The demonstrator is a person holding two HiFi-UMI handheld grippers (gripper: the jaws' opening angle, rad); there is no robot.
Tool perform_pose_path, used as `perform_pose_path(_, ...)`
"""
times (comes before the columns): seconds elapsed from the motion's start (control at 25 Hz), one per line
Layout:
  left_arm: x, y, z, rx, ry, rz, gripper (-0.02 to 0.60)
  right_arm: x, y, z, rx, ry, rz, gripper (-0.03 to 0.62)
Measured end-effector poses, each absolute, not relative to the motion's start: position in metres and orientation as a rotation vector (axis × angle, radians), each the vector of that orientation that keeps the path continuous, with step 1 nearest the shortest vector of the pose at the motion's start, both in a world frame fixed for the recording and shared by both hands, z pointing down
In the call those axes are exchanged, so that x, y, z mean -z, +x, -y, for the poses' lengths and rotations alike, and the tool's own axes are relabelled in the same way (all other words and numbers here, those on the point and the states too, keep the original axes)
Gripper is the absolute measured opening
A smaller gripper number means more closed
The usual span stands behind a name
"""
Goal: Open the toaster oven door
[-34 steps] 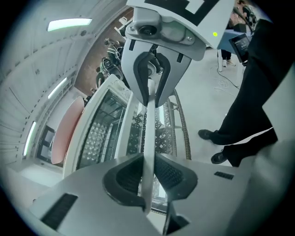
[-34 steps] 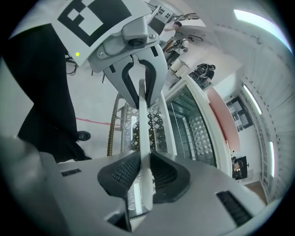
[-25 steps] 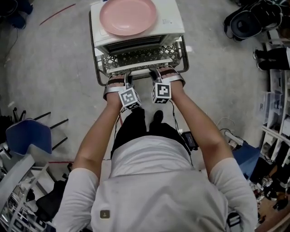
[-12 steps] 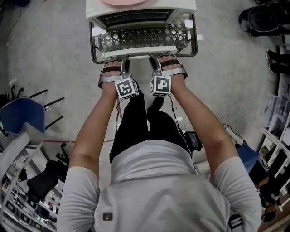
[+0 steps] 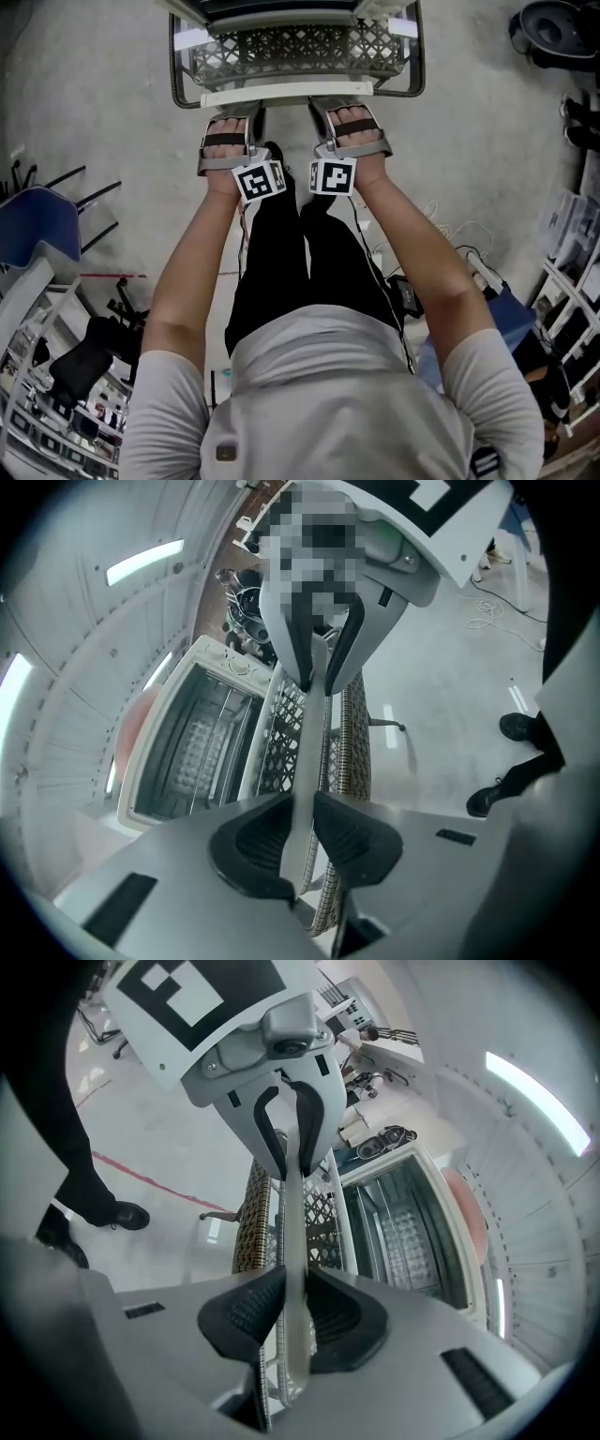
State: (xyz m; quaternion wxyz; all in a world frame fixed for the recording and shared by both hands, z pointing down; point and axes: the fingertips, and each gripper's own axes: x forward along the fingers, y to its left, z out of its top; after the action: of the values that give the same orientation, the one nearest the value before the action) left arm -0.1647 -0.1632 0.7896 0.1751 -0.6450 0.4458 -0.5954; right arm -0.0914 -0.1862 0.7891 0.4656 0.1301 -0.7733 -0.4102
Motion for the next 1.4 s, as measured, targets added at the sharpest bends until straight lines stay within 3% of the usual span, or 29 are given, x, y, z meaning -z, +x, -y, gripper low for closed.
perform_pose_path(1.4,-0.888,-0.162,0.149,1.550,-1.730,-1.306,0.074,-0.890,-0.089,0.176,1.127,0.489,1.924,0.066)
